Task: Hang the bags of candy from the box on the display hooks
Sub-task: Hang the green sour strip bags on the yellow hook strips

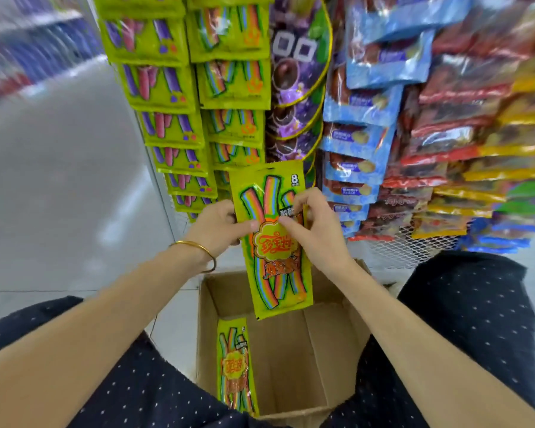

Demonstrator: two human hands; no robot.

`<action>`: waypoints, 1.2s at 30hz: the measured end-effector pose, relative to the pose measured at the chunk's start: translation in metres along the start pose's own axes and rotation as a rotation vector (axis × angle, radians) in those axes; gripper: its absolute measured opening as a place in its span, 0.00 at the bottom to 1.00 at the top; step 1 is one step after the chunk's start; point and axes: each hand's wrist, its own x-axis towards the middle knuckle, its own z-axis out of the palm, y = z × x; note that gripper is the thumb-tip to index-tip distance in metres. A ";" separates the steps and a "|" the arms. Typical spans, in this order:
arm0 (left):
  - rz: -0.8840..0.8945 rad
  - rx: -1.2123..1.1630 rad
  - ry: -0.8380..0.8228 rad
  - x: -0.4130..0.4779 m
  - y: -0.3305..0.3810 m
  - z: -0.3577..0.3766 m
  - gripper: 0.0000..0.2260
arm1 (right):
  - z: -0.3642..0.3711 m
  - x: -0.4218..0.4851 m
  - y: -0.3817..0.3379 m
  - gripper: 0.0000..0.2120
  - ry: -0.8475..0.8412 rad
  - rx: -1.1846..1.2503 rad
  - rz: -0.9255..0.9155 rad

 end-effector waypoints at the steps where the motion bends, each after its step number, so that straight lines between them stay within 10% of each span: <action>1: 0.044 -0.002 0.004 -0.001 0.017 -0.010 0.10 | -0.007 0.010 -0.015 0.12 -0.001 -0.001 -0.040; 4: 0.176 -0.008 0.010 -0.004 0.077 -0.043 0.04 | -0.027 0.048 -0.066 0.14 0.020 0.042 -0.127; 8: 0.350 0.092 0.110 0.010 0.160 -0.100 0.24 | -0.056 0.103 -0.139 0.23 0.119 0.001 -0.354; 16: 0.785 -0.008 0.682 0.051 0.315 -0.207 0.05 | -0.100 0.209 -0.256 0.30 0.160 -0.055 -0.561; 36: 0.765 0.049 0.976 0.132 0.455 -0.284 0.15 | -0.111 0.373 -0.389 0.28 0.258 -0.050 -0.645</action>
